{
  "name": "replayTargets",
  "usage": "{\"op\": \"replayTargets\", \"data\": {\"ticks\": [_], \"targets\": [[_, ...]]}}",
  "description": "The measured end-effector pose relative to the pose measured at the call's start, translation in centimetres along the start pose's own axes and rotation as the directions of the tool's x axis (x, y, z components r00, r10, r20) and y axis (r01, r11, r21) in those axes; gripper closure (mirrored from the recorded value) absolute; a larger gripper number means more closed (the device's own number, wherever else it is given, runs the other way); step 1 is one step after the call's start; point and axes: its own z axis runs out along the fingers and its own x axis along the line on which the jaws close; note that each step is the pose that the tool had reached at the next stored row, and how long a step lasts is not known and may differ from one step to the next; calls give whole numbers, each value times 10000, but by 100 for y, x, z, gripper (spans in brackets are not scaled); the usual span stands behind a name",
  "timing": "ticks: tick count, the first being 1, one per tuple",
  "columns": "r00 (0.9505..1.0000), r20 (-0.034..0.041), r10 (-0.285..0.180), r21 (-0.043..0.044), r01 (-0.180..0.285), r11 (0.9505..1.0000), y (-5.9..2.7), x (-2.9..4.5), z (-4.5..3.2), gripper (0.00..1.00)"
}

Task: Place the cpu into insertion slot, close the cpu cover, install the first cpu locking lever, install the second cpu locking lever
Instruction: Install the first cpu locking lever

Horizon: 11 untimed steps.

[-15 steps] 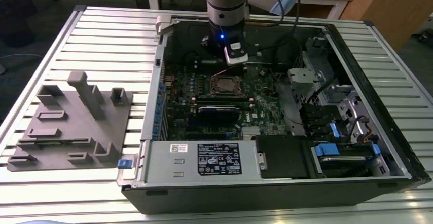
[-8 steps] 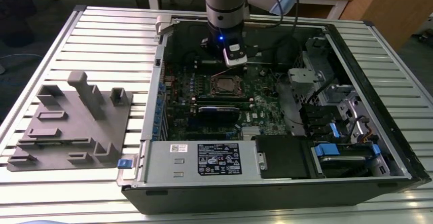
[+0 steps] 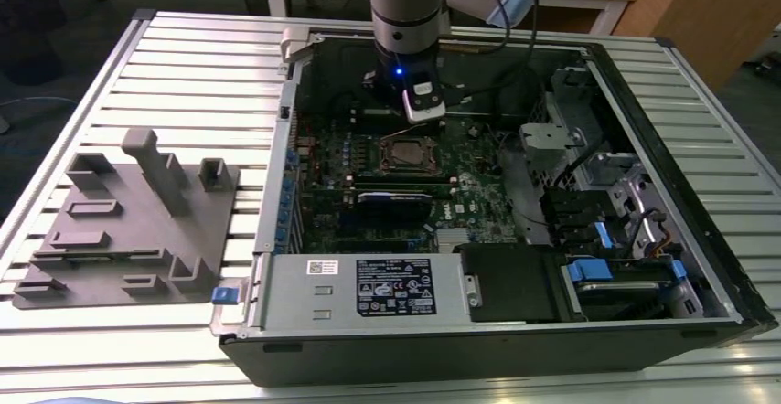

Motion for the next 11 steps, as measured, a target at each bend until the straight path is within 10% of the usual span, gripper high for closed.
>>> {"op": "replayTargets", "data": {"ticks": [11], "targets": [[10000,4,-2,10,2,10000,6,-3,-17,89]]}}
